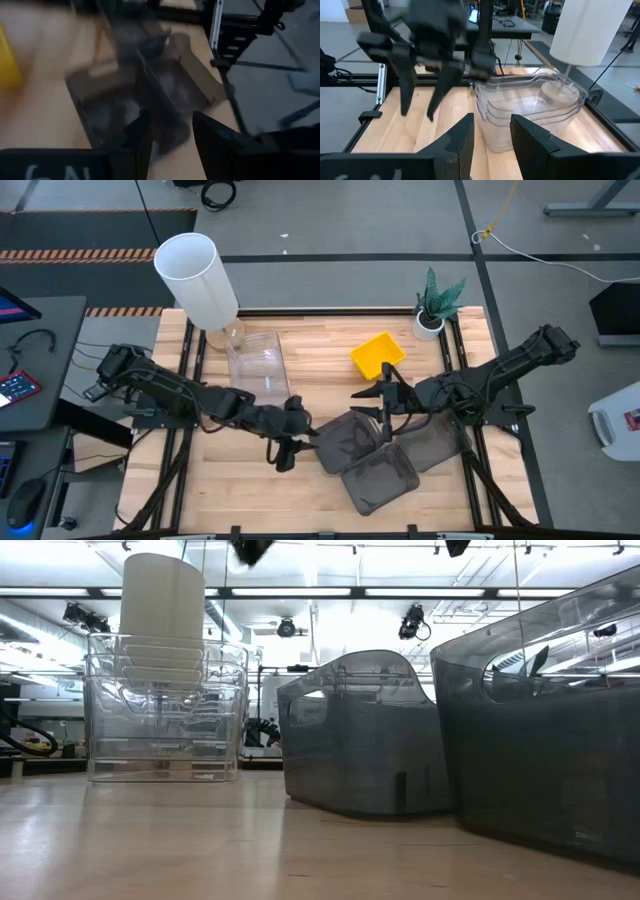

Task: Stack baskets by color
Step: Stack the top right black bin on top of the top left black bin

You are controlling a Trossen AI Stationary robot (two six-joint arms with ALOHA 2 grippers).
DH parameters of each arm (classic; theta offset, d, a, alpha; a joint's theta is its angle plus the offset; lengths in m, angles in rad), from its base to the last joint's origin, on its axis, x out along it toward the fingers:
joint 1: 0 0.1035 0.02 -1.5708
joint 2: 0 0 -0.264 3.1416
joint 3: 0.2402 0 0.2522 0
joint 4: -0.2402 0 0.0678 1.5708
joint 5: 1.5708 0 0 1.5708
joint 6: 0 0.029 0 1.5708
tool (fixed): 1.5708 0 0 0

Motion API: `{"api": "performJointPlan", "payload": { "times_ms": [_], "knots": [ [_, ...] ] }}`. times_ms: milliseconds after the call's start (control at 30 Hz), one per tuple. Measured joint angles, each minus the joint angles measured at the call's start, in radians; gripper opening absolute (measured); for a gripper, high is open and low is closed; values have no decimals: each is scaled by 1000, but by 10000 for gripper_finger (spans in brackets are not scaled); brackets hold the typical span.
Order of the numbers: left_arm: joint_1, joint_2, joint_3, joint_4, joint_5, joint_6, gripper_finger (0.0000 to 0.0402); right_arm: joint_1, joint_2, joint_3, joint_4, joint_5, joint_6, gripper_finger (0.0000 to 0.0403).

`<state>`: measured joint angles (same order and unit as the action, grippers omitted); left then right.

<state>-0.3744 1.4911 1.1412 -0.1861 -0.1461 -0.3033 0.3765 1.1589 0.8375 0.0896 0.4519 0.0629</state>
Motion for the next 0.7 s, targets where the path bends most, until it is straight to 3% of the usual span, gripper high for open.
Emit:
{"api": "performJointPlan", "payload": {
  "times_ms": [133, 267, 700],
  "knots": [
    [-82, -5, -3, 85, -136, 210, 142, 0, 55, 0, 39, 0, 44, 132],
    [-140, -11, -3, 103, -186, 344, 131, 1, 122, 0, 92, -8, 68, 132],
    [-137, -162, -4, -36, -183, 376, 57, 35, 146, 0, 160, -4, 128, 132]
  ]
}}
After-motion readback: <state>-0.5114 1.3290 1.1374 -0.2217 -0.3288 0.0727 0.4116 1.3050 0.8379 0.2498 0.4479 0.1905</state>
